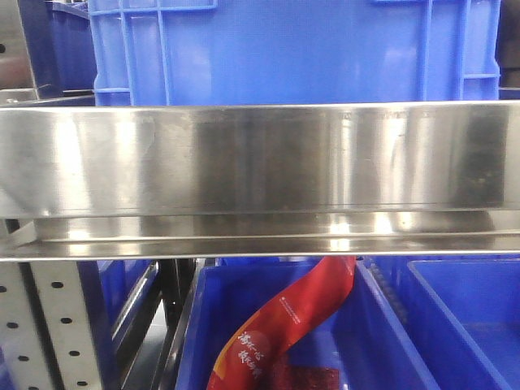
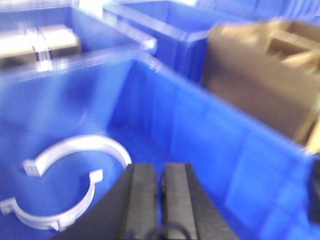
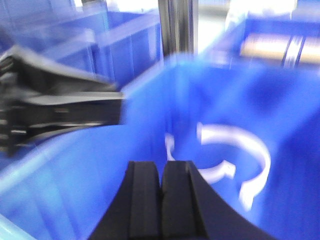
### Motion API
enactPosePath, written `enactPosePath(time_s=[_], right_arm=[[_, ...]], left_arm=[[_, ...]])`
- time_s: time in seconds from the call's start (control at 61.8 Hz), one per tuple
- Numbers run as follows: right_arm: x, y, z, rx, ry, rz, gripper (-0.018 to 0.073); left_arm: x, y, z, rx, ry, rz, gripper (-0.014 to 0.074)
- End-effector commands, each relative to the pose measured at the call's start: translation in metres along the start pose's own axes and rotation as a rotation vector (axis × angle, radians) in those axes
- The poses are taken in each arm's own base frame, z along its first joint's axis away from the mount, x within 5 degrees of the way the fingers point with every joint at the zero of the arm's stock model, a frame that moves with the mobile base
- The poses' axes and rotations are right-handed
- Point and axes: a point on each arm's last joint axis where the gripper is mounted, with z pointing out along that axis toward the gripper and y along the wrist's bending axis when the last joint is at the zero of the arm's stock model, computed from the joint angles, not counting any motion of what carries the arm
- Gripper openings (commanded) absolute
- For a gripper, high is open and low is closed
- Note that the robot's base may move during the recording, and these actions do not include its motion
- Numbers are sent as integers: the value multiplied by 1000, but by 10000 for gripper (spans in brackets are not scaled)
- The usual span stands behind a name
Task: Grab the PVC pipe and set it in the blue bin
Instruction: 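Open left and right grippers to release clamps into the bin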
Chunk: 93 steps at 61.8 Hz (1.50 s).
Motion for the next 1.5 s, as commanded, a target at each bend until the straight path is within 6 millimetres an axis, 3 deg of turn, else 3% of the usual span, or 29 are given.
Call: enactPosePath(time_s=[0.0,0.226,0.404,0.501,0.647,0.987,1.116,1.246,1.488], right_arm=[[-9,-1,-8,3,-51,-16,-168],[-20,-3,-48,4,-73,4,-168],[-15,-5,-60,18,-34,6,-168],[-6,-5,-62,7,-52,-30,-168],[23,-9,-69,-12,-78,-57,-168],[87,-21,-125,-32,-126,-62,-168],[105,-25,-136,-23,-110,-74,-154],[107,-26,-143,-30,-131,-64,-154],[102,-24,-146,-47,-191,-62,-154]], left_arm=[[-9,-5,-19,10,-22,4,-111],[-18,-18,-66,45,-4,26,-111],[-10,-42,-98,116,0,52,-111],[6,-51,-110,140,-23,54,-111],[38,-45,-124,107,-100,31,-111],[131,-14,-179,-54,-181,-48,-111],[158,-3,-193,-135,-200,-67,-111],[171,2,-208,-199,-231,-77,-111],[171,0,-226,-236,-304,-71,-111]])
